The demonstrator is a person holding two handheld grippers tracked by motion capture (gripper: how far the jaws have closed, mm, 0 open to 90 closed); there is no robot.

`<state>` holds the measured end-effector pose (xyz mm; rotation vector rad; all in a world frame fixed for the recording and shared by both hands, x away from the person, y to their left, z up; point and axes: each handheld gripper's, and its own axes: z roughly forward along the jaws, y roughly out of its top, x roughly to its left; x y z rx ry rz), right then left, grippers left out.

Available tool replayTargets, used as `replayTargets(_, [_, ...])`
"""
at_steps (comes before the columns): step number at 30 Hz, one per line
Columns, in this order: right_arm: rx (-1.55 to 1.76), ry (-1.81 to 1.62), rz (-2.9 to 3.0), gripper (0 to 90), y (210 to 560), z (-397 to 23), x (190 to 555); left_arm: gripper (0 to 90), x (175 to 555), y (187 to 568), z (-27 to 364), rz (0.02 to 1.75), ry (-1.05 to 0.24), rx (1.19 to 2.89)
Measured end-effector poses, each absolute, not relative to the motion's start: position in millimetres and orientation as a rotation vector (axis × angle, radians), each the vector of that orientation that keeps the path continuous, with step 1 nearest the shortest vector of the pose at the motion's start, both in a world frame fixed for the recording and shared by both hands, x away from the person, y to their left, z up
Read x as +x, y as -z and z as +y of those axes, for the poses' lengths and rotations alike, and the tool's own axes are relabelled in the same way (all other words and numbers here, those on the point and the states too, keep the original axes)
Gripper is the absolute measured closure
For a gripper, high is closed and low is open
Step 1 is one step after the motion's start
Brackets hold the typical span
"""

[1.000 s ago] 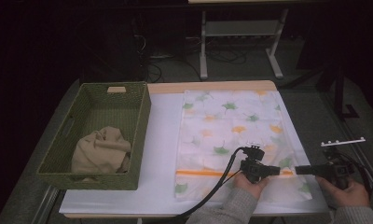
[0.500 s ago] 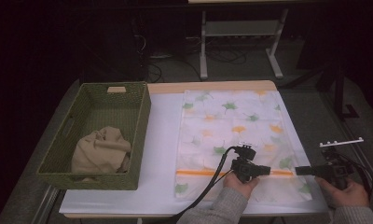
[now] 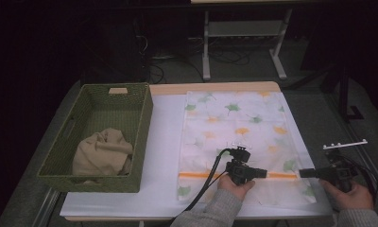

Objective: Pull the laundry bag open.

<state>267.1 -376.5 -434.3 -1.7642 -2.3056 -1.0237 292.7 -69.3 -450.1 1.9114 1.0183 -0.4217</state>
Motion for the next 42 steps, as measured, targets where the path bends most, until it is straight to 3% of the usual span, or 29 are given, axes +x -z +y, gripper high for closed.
replayTargets(42, [-1.826, 0.978, -2.349, 84.2, 434.8, -378.0, 264.9, 89.8, 293.8, 449.6, -13.9, 1.071, 0.389, 1.889])
